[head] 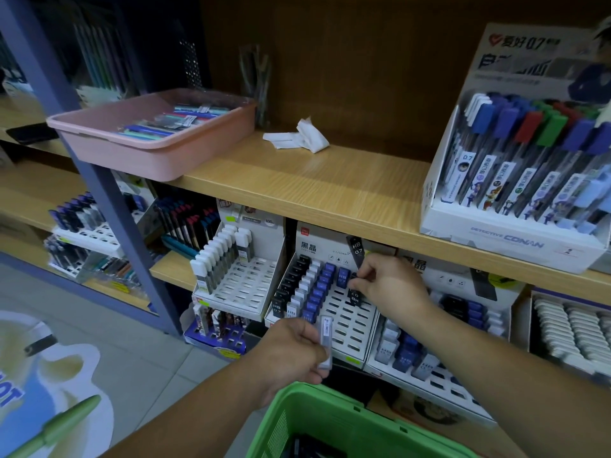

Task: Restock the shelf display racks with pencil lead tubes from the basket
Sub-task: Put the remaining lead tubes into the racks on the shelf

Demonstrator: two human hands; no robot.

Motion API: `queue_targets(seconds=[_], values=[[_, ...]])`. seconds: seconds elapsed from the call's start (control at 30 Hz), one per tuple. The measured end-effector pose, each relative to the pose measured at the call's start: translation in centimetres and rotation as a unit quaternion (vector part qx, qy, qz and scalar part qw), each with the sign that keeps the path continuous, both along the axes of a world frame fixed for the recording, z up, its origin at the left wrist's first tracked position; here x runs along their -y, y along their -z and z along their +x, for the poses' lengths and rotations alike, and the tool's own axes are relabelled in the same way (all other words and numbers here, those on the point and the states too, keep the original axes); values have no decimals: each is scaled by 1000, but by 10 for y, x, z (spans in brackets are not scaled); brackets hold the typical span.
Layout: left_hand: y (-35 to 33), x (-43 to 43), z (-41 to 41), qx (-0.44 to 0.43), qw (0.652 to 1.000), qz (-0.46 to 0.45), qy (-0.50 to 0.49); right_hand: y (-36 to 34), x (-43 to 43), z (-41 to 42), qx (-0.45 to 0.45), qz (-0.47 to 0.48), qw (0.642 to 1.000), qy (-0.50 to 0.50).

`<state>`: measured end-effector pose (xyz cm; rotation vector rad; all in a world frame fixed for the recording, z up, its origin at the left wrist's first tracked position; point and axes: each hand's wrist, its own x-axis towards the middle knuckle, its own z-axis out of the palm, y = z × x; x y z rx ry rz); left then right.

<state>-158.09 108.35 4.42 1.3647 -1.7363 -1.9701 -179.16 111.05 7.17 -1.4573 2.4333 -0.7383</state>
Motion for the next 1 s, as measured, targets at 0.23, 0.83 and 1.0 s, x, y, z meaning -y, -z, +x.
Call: queue_targets(seconds=[0.23,0.83,1.0], values=[[-1,0,0,8,1000,-1,-8,-5,6,-6,41,66,997,-14],[-13,0,-4,-52,997,-56,-18,-34,-3,1,200,12,979,-37],[-12,-1,2,-44,993,-108,-12,-27,4,-5,156,119,979,-58]])
